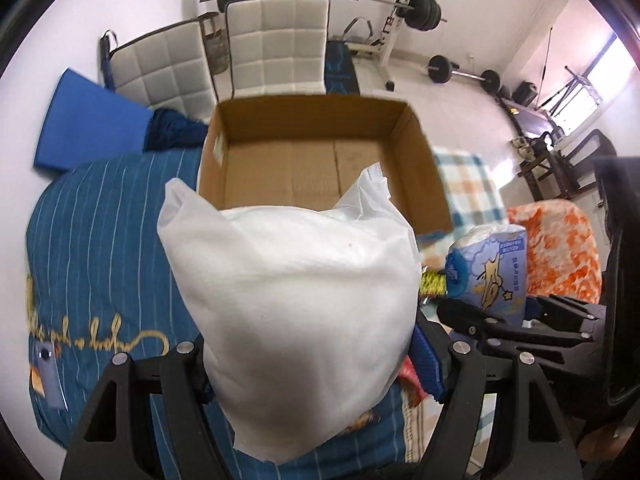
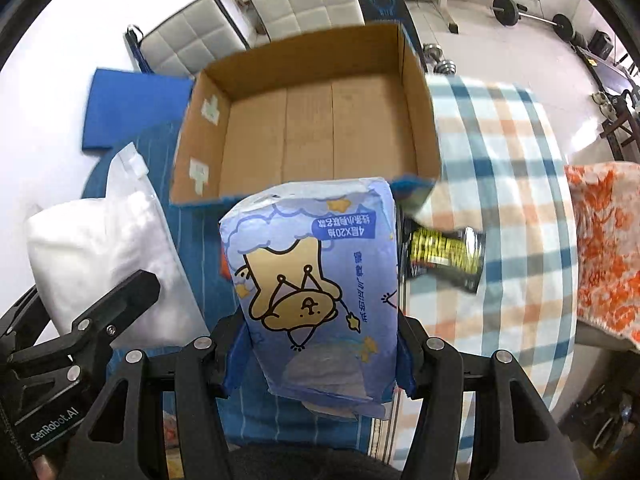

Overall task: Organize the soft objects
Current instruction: 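Carry both packs into the cardboard box and open both grippers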

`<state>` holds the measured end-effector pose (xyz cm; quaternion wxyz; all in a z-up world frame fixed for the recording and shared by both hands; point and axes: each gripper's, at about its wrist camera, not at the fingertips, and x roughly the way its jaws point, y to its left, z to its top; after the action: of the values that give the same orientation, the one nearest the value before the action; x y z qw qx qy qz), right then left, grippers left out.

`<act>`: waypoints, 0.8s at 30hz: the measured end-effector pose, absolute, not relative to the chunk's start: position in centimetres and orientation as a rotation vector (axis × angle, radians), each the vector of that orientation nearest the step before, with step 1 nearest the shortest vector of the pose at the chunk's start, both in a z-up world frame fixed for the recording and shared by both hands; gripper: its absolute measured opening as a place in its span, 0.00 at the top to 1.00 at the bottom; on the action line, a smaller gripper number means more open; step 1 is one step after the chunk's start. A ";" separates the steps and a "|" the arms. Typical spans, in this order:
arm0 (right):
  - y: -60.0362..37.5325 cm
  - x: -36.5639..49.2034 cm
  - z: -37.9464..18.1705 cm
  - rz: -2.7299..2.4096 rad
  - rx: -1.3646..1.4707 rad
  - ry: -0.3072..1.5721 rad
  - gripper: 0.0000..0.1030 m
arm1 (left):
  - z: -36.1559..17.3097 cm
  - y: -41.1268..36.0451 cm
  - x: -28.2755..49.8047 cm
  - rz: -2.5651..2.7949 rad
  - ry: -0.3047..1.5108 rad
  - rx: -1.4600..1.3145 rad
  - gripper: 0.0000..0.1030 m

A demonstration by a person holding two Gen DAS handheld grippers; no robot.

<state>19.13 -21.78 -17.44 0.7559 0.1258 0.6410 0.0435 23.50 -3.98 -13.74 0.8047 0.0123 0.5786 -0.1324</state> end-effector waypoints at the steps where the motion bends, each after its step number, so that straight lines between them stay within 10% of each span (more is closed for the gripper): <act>1: -22.0 19.9 -17.1 0.095 0.275 1.390 0.42 | -13.5 -4.1 24.7 -0.289 1.235 0.024 0.30; 24: -23.5 46.0 -31.0 0.042 0.247 1.498 0.41 | -30.1 -5.9 51.1 -0.458 1.534 -0.168 0.31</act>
<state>46.00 -23.53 -30.99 0.7252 0.1118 0.6791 0.0190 51.11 -5.87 -30.10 0.6932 -0.0752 0.6869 -0.2051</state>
